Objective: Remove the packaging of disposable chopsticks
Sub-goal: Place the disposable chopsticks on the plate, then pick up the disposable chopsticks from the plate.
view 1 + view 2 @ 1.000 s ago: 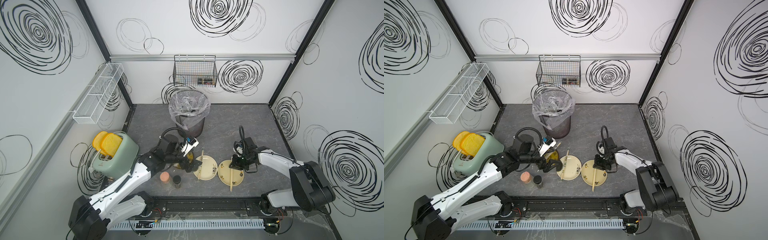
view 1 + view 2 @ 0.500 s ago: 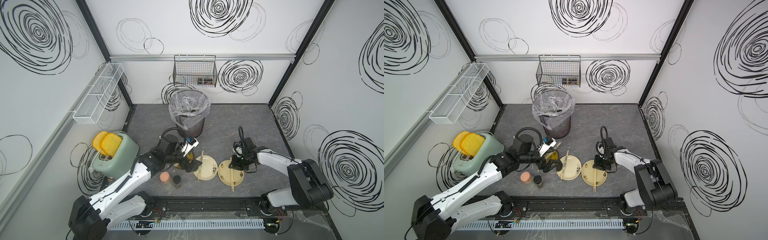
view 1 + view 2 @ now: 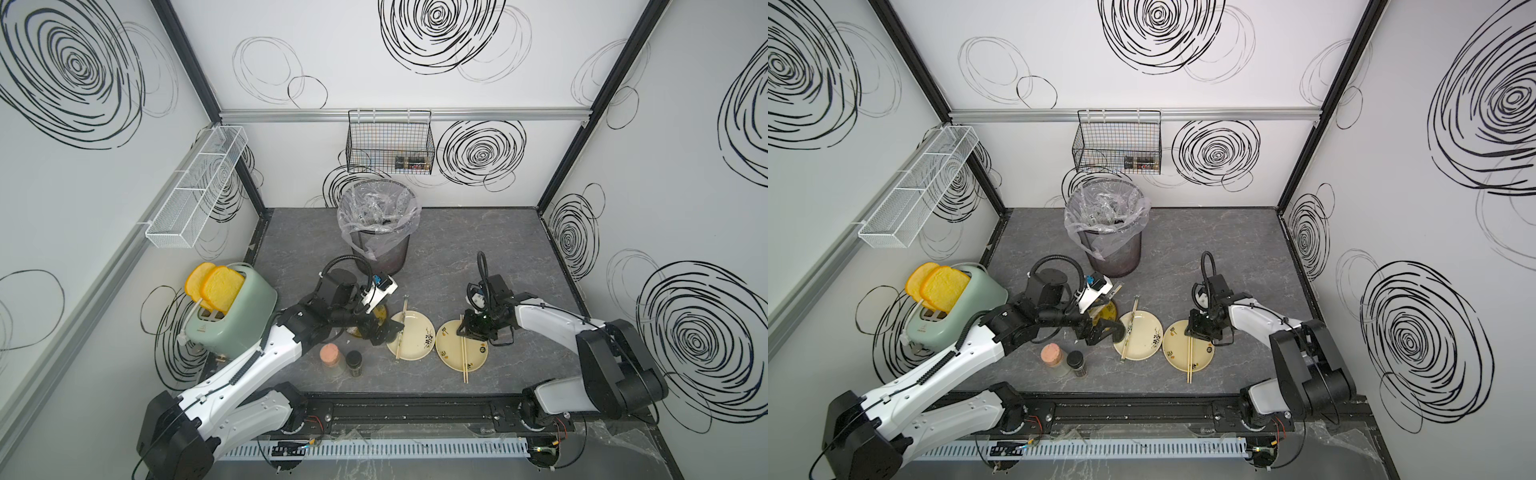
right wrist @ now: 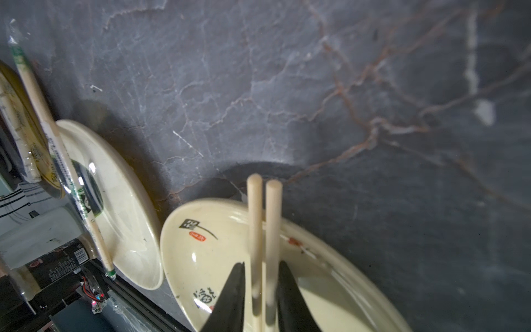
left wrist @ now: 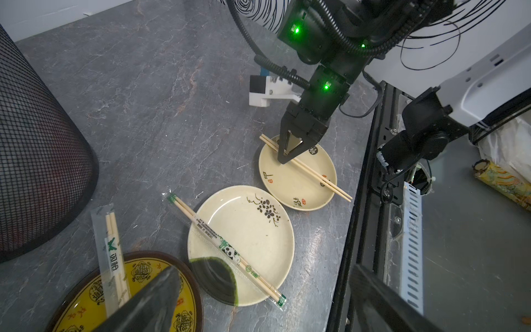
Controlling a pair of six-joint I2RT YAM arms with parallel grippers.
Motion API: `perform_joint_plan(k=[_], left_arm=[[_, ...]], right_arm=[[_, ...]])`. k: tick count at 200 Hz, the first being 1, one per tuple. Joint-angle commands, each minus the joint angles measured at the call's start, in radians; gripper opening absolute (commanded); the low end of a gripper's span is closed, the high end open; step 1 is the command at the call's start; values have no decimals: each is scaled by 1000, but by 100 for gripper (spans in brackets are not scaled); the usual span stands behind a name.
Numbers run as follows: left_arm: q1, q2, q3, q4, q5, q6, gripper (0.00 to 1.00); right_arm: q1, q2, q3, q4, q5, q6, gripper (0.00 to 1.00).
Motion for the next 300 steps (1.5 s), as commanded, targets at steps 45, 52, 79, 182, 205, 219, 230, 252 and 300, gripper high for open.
perform_joint_plan(k=[45,52,79,182,205,219,230,252,300], left_arm=[[-6,1,9,2,19,16,96],[-6,1,9,2,19,16,96],[-6,3,10,0,18,17,96],[-4,24,20,-6,36,18,96],[6,28,25,-9,33,18,96],[17,27,24,-4,32,14,96],[28,28,19,10,33,3,96],[52,46,25,14,41,-11,96],[77,20,7,4,-29,-20,96]], right_arm=[[2,-22,21,-56,58,-3,29],[3,-18,23,-57,58,-3,29],[6,-21,33,-64,60,-3,31],[20,-164,79,-123,96,5,35],[36,-190,116,-137,99,10,37],[63,-196,146,-136,102,19,37],[94,-198,158,-105,104,34,37],[175,-183,146,44,71,61,37],[329,12,215,220,5,174,38]])
